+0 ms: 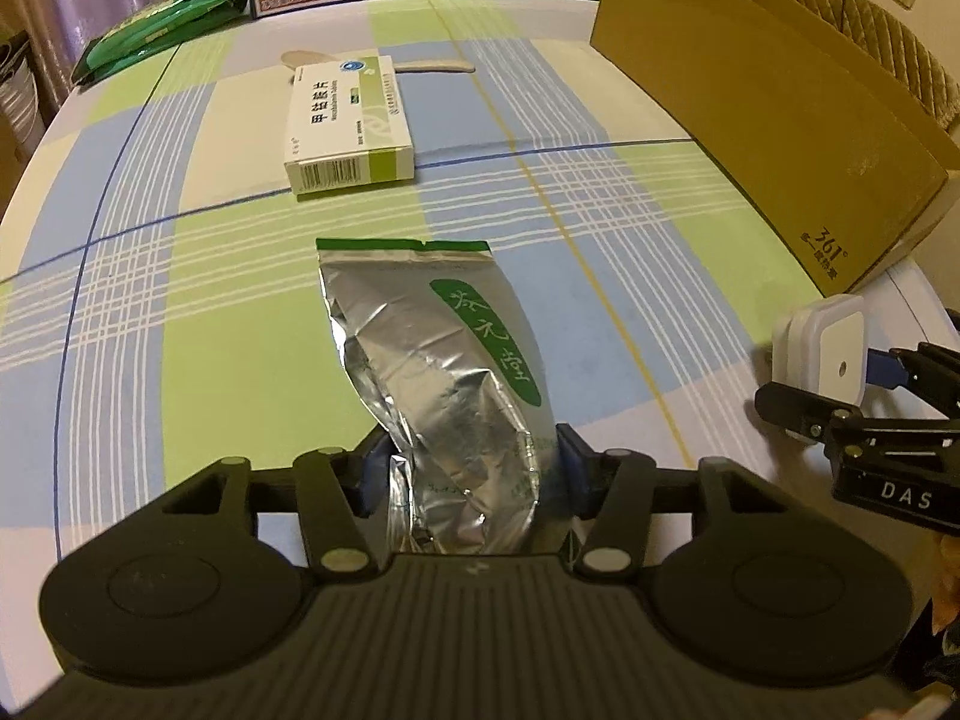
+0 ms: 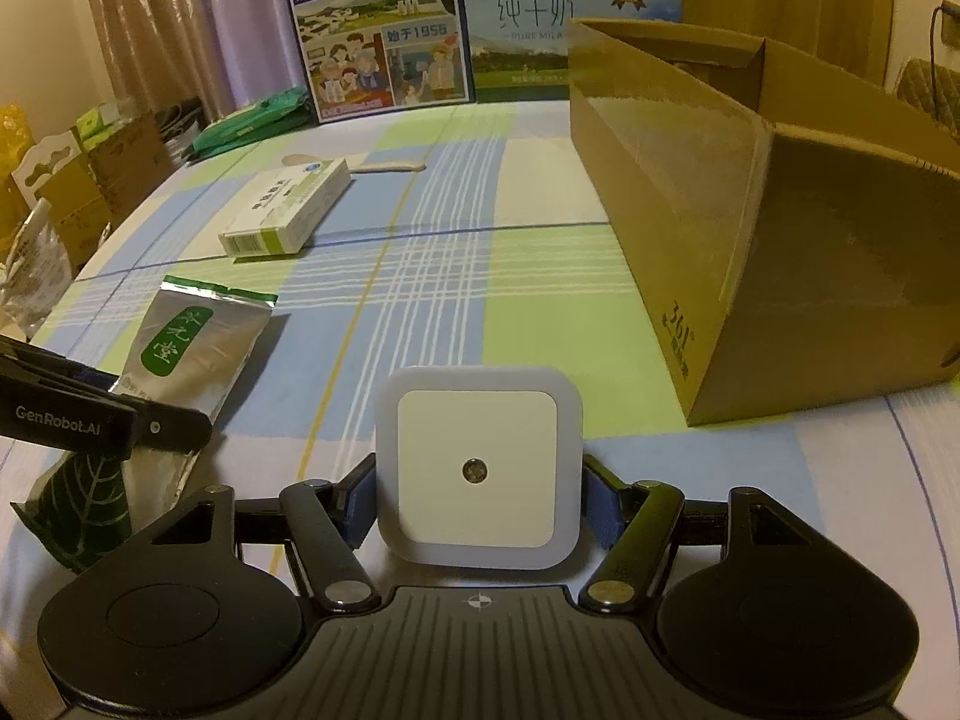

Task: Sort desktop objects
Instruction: 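Lift the tea bag and night light and carry both toward the cardboard box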

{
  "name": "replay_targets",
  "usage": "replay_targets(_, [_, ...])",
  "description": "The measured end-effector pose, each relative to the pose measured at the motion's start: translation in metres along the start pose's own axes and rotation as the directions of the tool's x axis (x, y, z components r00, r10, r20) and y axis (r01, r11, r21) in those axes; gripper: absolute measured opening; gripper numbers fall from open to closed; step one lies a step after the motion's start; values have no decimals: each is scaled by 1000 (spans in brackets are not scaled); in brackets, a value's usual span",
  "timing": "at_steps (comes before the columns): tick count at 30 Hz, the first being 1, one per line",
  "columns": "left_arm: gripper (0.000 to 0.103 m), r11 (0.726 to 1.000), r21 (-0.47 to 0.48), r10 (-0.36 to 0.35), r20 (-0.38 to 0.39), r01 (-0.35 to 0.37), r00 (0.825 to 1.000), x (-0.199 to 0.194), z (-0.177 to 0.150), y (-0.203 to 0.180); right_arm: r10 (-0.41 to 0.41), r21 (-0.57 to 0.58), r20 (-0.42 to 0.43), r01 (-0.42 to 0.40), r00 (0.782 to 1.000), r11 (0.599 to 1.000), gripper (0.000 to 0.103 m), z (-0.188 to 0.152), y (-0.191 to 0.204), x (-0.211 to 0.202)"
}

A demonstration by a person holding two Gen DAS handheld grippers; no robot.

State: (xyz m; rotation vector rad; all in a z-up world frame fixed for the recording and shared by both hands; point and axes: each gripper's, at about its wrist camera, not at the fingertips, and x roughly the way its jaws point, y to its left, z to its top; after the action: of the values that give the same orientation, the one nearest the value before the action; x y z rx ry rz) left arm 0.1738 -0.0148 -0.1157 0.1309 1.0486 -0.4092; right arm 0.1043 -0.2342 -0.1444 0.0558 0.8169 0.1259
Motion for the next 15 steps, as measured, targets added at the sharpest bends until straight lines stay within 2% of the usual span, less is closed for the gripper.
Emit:
replay_targets(4, [62, 1000, 2, 2, 0, -2, 1000, 2, 0, -1, 1, 12, 1, -1, 1000, 1000, 63, 0, 0, -1])
replay_targets(10, [67, 999, 35, 31, 2, -31, 1000, 6, 0, -7, 10, 17, 3, -10, 1000, 1000, 63, 1, 1, -1])
replay_targets(11, [65, 998, 46, 41, 2, -41, 999, 6, 0, -8, 11, 16, 3, -11, 1000, 1000, 63, 2, 1, 0])
replay_targets(13, [51, 998, 49, 28, 9, -28, 1000, 4, 0, -8, 13, 16, 4, -13, 1000, 1000, 63, 1, 0, -1])
replay_targets(15, [47, 1000, 16, 10, 14, -11, 1000, 1, 0, -4, 15, 16, 8, -15, 1000, 1000, 63, 1, 0, -2])
